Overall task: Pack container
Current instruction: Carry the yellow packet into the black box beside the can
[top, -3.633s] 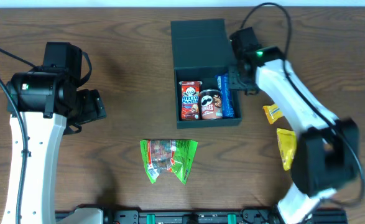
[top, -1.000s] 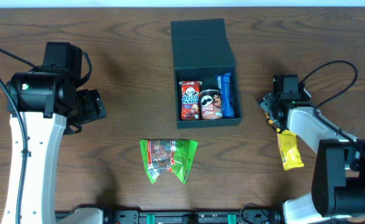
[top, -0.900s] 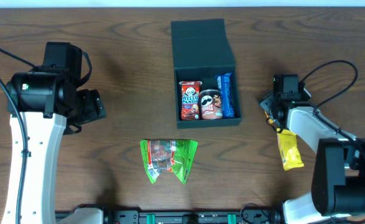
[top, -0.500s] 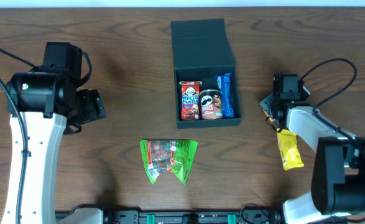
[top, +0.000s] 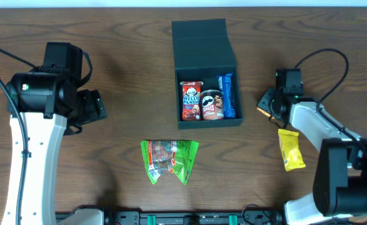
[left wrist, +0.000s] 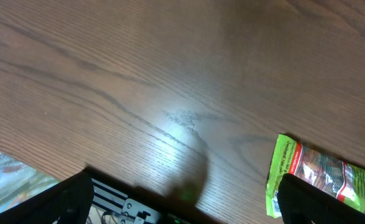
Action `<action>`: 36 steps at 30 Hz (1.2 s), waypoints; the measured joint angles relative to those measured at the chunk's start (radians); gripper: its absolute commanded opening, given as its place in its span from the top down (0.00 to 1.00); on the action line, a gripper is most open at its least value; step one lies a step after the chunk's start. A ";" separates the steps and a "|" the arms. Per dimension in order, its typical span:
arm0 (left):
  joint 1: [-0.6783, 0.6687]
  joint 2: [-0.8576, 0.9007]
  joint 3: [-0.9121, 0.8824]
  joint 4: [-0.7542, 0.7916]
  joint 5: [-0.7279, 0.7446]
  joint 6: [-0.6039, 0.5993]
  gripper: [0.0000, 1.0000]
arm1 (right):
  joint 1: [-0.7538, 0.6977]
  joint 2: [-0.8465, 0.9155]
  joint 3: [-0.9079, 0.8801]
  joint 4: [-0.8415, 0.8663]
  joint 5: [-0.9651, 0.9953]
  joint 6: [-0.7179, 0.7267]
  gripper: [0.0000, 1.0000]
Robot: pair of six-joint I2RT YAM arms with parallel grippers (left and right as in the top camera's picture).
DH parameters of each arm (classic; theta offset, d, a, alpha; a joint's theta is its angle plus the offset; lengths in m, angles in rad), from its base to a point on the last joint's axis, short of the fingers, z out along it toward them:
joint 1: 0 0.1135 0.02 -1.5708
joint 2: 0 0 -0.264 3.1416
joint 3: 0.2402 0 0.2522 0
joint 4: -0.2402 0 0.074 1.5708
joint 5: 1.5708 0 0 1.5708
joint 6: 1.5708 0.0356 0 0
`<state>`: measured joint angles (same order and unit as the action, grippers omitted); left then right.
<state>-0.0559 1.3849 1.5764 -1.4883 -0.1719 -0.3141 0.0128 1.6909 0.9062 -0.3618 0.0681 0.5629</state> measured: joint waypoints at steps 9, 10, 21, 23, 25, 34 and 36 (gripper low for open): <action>0.000 0.000 0.000 0.000 0.000 0.000 0.05 | 0.068 -0.071 0.215 -0.242 -0.019 -0.199 0.67; 0.000 0.000 0.000 0.000 0.000 0.000 0.05 | 0.084 -0.075 0.244 -0.272 -0.018 -0.223 0.67; 0.000 0.000 0.000 0.000 0.000 0.000 0.05 | 0.364 -0.078 0.426 -0.378 -0.021 -0.546 0.60; 0.000 0.000 0.000 0.000 0.000 0.000 0.05 | 0.409 -0.079 0.428 -0.377 -0.023 -0.615 0.68; 0.000 0.000 0.000 0.000 0.000 0.000 0.05 | 0.445 -0.079 0.428 -0.377 -0.026 -0.693 0.70; 0.000 0.000 0.000 0.000 0.000 0.000 0.05 | 0.439 -0.079 0.428 -0.380 -0.020 -0.882 0.38; 0.000 0.000 0.000 0.000 0.000 0.000 0.05 | 0.423 -0.079 0.430 -0.423 0.000 -0.883 0.39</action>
<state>-0.0559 1.3849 1.5764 -1.4883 -0.1719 -0.3141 0.4358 1.6119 1.3361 -0.7849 0.0681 -0.3206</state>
